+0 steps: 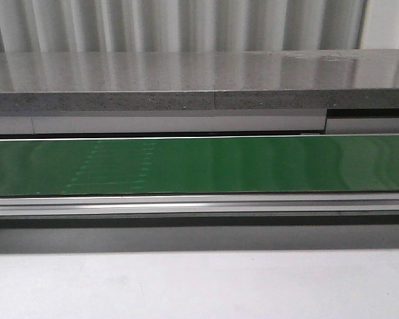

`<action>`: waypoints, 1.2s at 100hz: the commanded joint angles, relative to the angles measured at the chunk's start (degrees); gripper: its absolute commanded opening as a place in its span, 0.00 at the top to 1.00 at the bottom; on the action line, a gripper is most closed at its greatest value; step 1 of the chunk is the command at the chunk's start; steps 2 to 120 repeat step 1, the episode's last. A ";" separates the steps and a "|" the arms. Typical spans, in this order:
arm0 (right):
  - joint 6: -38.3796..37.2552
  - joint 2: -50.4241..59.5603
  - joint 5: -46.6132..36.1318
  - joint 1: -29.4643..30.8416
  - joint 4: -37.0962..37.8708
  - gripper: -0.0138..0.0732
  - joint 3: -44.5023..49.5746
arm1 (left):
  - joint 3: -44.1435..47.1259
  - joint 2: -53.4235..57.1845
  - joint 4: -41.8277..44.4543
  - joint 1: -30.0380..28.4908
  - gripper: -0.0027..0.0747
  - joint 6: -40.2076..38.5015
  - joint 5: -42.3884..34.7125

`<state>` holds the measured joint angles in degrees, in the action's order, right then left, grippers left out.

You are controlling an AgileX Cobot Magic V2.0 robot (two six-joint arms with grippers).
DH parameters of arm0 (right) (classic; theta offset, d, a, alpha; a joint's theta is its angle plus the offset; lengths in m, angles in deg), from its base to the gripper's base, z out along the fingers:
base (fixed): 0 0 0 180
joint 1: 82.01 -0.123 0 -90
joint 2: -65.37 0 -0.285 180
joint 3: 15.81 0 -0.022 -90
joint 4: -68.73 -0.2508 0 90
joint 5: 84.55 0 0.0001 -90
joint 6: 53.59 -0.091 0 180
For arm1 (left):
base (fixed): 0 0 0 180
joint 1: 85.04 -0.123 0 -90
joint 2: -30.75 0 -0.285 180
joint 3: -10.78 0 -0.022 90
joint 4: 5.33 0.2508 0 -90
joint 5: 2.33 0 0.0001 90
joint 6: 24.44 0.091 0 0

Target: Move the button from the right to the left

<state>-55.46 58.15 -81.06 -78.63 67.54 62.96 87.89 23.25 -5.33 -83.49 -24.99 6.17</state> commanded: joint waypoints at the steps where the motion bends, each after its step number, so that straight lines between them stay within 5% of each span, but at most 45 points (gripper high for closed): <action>1: -0.10 0.91 -4.16 0.30 0.62 0.92 -0.96 | 1.49 1.90 0.00 -0.07 0.99 -0.35 -4.58; 120: -0.10 0.91 -4.16 0.30 0.62 0.92 -0.96 | 1.49 1.90 0.00 -0.07 0.99 -0.35 -4.58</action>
